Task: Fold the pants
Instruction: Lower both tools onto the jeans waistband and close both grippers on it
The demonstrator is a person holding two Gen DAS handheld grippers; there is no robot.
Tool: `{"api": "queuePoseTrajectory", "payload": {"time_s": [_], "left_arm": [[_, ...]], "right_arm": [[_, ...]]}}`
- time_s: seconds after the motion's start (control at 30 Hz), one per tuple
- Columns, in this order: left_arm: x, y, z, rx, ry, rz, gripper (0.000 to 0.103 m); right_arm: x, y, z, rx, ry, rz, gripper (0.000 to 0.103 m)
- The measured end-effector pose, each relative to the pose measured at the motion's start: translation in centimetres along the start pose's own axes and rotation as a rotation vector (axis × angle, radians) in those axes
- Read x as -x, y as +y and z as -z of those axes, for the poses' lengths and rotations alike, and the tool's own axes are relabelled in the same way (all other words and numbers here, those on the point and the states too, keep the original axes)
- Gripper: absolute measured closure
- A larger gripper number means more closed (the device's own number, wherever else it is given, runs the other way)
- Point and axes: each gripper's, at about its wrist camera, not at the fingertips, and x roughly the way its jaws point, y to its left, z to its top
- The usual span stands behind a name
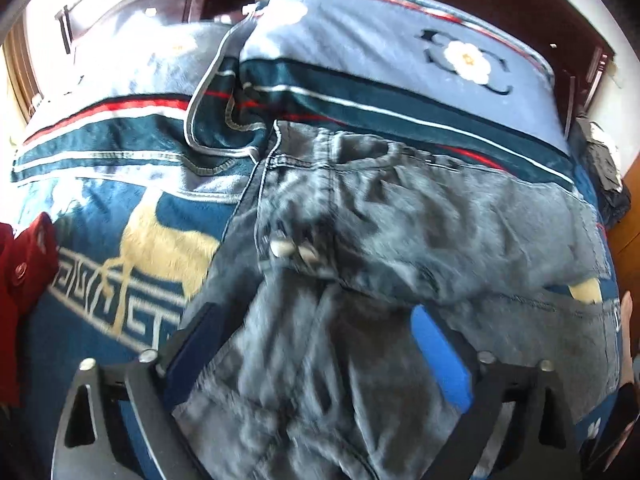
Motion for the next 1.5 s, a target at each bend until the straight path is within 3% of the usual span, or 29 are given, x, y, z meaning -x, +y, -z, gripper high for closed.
{"api": "queuePoseTrajectory", "payload": {"time_s": [0.17, 0.3, 0.5, 0.8, 1.03, 1.23, 1.37, 1.5], "left_arm": [[-3.1, 1.4, -4.2, -0.018, 0.026, 0.004, 0.013], [-5.3, 2.4, -7.0, -0.015, 0.041, 0.002, 0.023], [-8.6, 2.9, -9.8, 0.028, 0.06, 0.003, 0.024], [-11.8, 2.7, -10.8, 0.031, 0.09, -0.002, 0.028], [-13.8, 2.0, -11.5, 0.003, 0.096, -0.008, 0.034], [-15.1, 0.2, -12.1, -0.054, 0.078, -0.036, 0.06], [-15.0, -0.5, -12.2, -0.069, 0.064, -0.047, 0.084], [-13.7, -0.5, -11.9, -0.075, 0.035, -0.021, 0.088]], "right_arm": [[-1.3, -0.7, 0.6, -0.023, 0.022, 0.005, 0.0], [-2.5, -0.8, 1.5, -0.008, 0.052, 0.02, 0.0], [-4.6, -0.5, 0.9, -0.003, 0.09, -0.01, 0.0], [-8.9, -1.0, -4.3, -0.003, 0.087, -0.032, 0.0], [-11.7, -6.0, -9.5, -0.026, 0.084, 0.024, 0.0], [-14.5, -8.2, -13.1, -0.009, 0.097, -0.011, 0.0], [-18.5, -6.8, -15.0, 0.018, 0.175, -0.048, 0.001], [-21.6, -5.5, -16.0, -0.003, 0.225, -0.057, 0.004]]}}
